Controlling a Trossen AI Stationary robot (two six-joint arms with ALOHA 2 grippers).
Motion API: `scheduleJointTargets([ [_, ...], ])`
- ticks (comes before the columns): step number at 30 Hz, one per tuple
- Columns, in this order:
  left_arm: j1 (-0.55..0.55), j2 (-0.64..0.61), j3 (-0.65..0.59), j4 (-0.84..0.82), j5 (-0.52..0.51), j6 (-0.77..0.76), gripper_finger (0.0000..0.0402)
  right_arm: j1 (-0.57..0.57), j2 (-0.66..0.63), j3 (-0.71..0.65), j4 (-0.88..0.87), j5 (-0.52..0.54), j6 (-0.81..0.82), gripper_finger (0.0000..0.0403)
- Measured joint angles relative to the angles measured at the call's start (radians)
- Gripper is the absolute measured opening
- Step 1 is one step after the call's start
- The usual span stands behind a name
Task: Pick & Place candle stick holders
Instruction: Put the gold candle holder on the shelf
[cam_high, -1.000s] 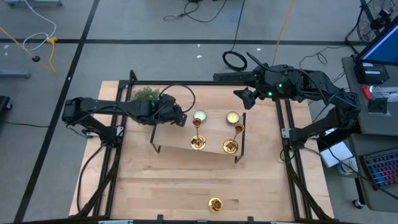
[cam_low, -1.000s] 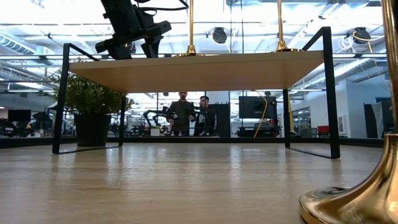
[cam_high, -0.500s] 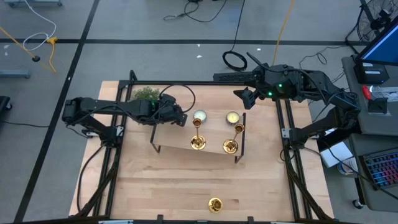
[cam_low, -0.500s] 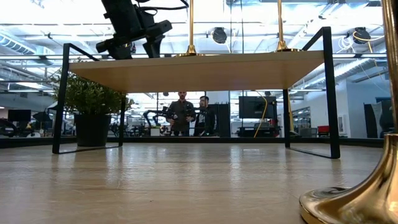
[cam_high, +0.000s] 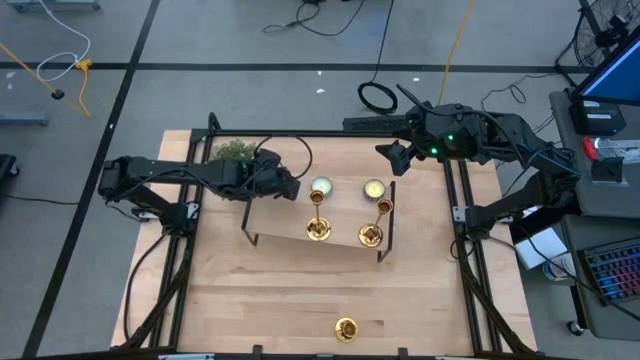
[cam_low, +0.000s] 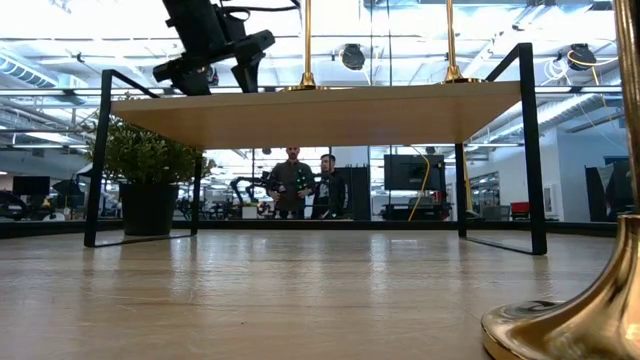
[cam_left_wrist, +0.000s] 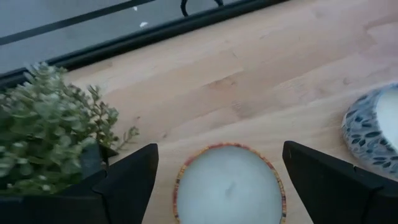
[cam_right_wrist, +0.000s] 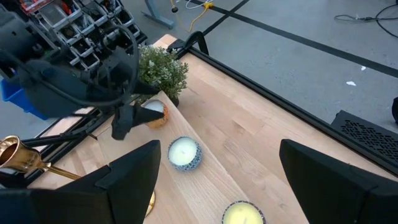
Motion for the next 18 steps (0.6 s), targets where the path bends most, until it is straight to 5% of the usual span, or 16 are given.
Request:
scheduleJointTargets([
  [18, 0.069, -0.175, 0.001, 0.036, -0.055, 0.032, 0.0351, 0.0, 0.0, 0.0, 0.0, 0.0, -0.003, 0.0325],
])
